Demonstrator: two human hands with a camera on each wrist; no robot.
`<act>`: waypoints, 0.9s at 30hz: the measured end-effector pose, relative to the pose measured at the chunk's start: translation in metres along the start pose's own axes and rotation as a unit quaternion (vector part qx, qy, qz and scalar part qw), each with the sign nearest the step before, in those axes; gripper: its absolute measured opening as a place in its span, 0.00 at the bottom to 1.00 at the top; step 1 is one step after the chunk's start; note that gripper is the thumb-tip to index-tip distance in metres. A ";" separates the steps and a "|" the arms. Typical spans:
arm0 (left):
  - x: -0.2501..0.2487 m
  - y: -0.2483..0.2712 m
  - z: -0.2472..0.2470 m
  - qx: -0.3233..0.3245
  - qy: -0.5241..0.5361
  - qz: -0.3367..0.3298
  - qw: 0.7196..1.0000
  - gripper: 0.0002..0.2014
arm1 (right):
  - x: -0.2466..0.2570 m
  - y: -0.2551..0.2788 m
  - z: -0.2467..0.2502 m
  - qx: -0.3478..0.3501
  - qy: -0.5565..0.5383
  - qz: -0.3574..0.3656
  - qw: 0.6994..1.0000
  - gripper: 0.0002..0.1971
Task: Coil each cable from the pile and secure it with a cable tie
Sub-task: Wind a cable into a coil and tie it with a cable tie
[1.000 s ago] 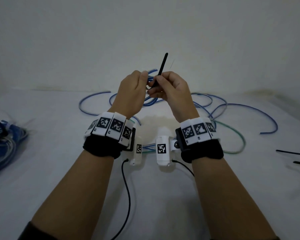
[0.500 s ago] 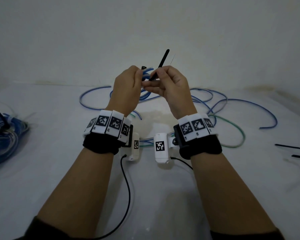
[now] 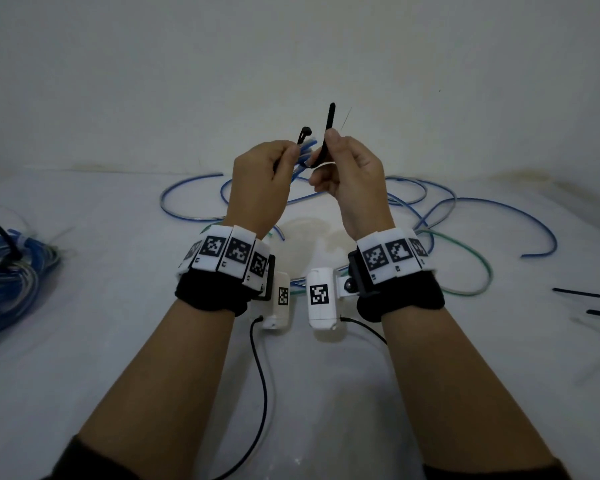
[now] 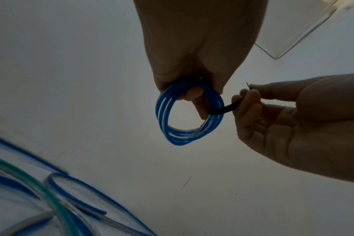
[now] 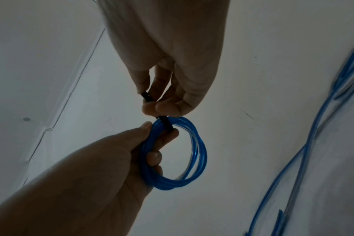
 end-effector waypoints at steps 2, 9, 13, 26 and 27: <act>0.001 0.000 0.000 -0.002 0.006 -0.002 1.000 0.12 | 0.001 -0.001 0.002 0.000 -0.004 0.006 1.000 0.07; -0.006 -0.001 0.004 -0.013 0.050 -0.007 0.999 0.10 | -0.002 -0.002 0.007 -0.014 -0.018 -0.020 1.000 0.05; -0.011 -0.003 0.004 0.006 0.045 -0.034 0.998 0.10 | 0.002 -0.003 0.004 0.005 -0.025 -0.012 1.000 0.14; -0.005 0.000 -0.005 0.032 0.099 0.023 0.994 0.09 | 0.006 -0.007 0.006 0.028 0.026 0.006 0.999 0.11; -0.005 0.000 -0.005 0.032 0.105 0.027 0.994 0.09 | 0.006 -0.007 0.006 0.027 0.024 0.007 0.999 0.11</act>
Point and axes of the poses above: each hand's wrist, its own y-axis away from the middle knuckle, its own z-axis out of the back of the hand, x = y × z, the point moved 9 cm from there along -y, towards the middle knuckle, and after that the axes turned 1 degree about -z, right-handed, at the moved point
